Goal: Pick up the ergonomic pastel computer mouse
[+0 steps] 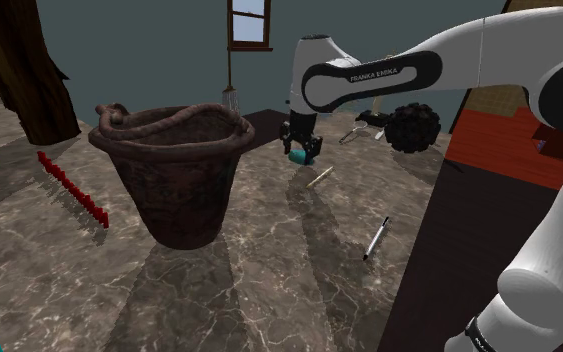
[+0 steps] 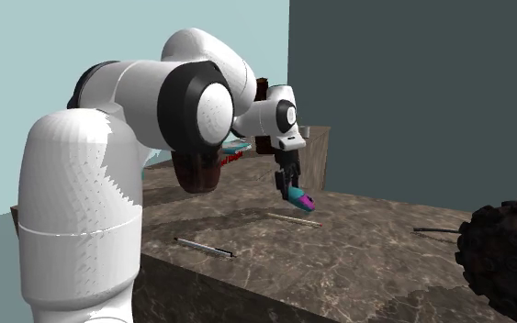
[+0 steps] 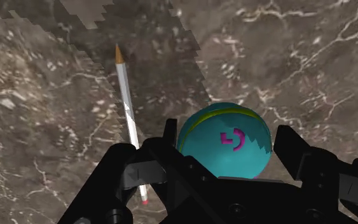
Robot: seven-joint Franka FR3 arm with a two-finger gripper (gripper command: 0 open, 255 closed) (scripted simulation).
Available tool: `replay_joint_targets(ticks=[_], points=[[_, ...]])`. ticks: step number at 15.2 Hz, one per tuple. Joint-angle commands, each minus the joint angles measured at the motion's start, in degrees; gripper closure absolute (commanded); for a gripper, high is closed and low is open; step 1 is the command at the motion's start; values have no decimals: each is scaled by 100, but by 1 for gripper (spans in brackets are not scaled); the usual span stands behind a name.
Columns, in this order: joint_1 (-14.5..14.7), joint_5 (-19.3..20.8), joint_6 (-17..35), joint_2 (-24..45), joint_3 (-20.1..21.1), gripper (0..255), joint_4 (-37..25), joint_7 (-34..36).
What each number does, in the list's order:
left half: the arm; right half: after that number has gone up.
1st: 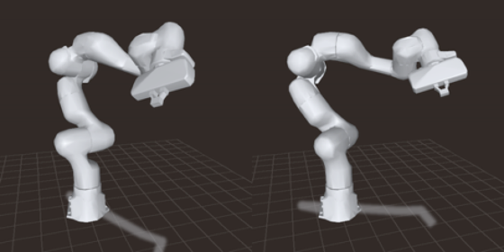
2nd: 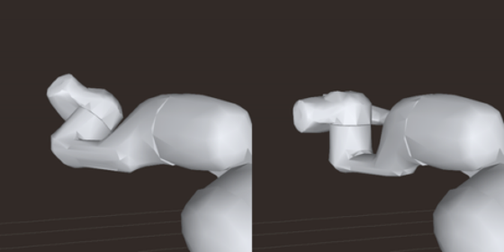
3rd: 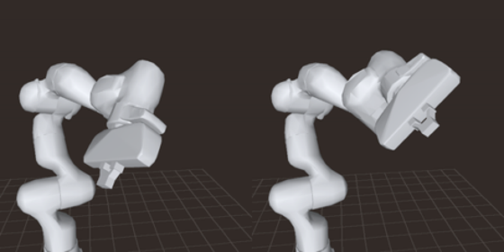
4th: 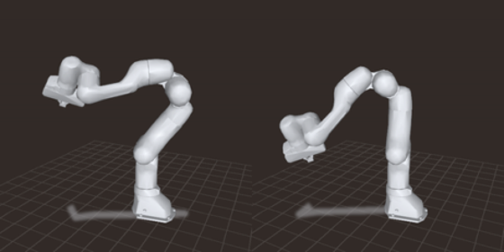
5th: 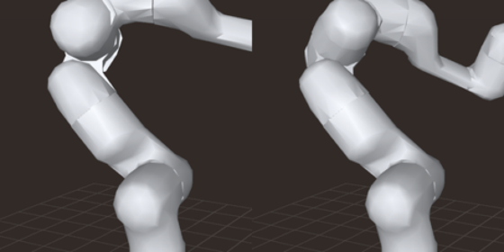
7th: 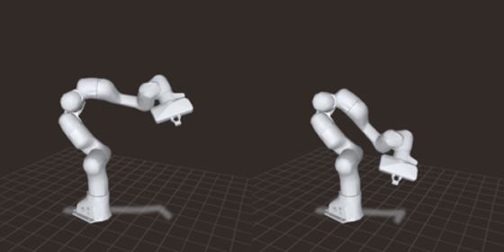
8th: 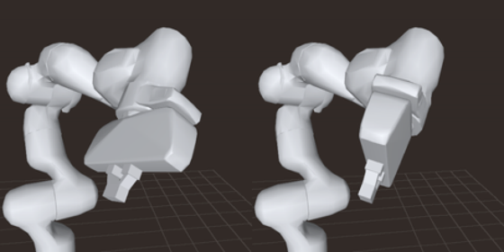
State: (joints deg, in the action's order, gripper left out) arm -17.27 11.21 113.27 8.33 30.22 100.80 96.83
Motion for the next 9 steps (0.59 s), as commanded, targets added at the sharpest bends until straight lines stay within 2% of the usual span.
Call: replay_joint_targets(ticks=[1,9], points=[[1,-28,-161,-31,7,255,-136,-30],[15,-67,-621,-57,21,255,-578,-94]])
